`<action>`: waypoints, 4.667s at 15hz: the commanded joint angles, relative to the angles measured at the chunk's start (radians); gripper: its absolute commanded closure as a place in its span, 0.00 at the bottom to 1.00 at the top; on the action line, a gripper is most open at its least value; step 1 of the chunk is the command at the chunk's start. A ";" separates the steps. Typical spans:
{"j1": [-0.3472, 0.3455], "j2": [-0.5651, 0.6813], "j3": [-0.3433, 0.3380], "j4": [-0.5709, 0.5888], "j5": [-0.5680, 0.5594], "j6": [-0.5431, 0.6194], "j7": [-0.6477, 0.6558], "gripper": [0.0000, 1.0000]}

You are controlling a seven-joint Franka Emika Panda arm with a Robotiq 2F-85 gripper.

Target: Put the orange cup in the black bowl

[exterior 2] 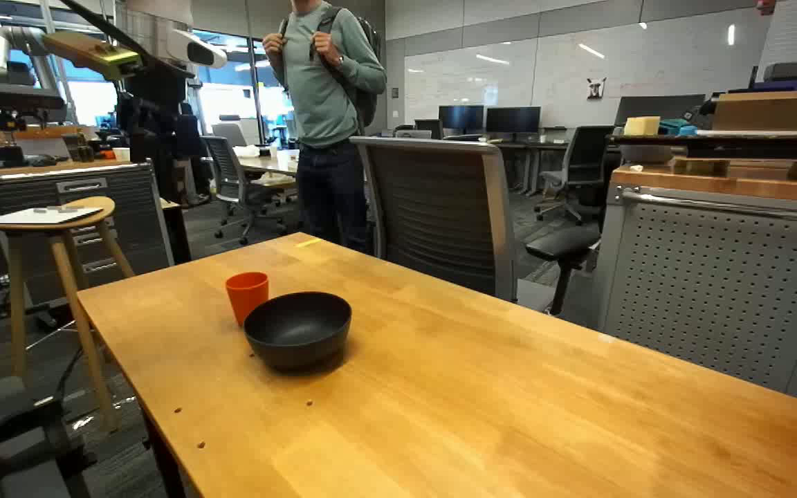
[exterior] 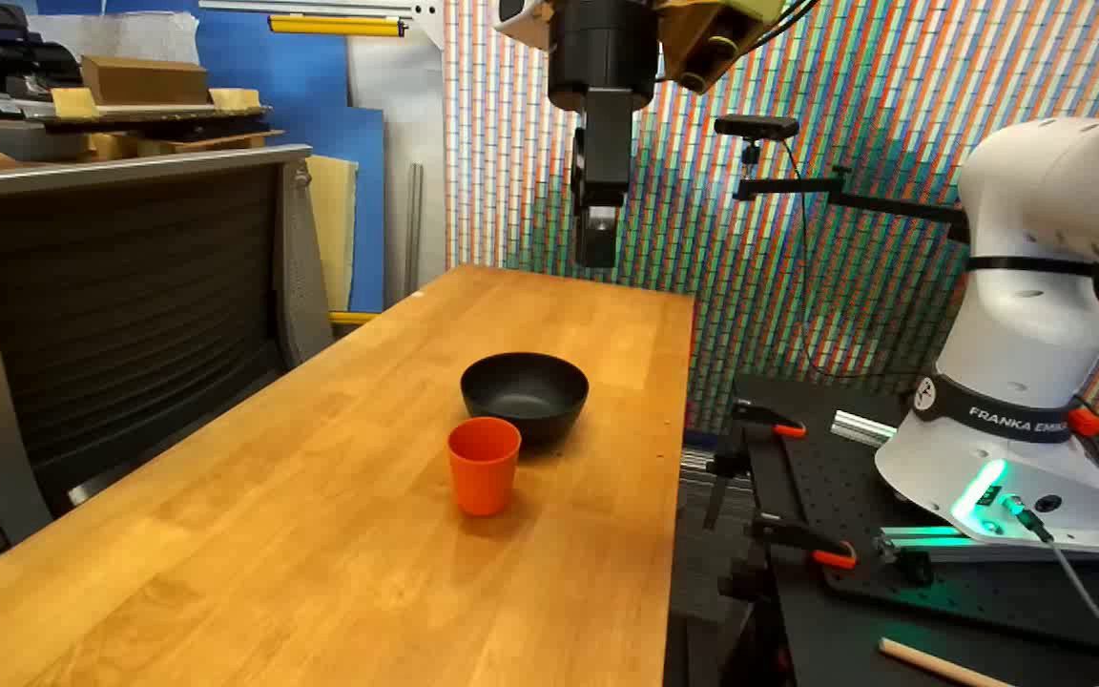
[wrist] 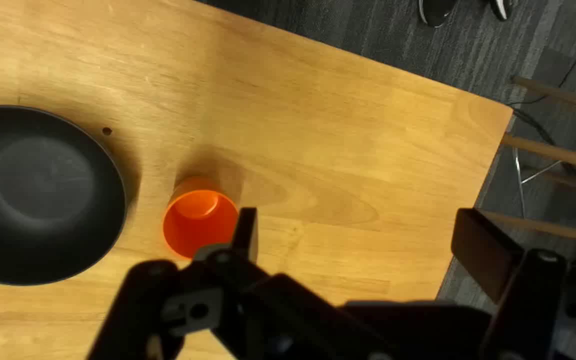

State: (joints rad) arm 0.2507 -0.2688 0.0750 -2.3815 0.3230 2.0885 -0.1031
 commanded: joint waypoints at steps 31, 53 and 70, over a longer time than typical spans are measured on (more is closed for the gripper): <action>-0.038 0.827 0.071 0.580 -0.226 -0.102 0.228 0.00; 0.007 0.647 -0.019 0.472 -0.337 -0.098 0.521 0.99; -0.060 0.658 -0.092 0.389 -0.497 -0.065 0.891 0.99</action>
State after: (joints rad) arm 0.1978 0.3407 -0.0034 -2.0472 -0.1407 2.0181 0.7592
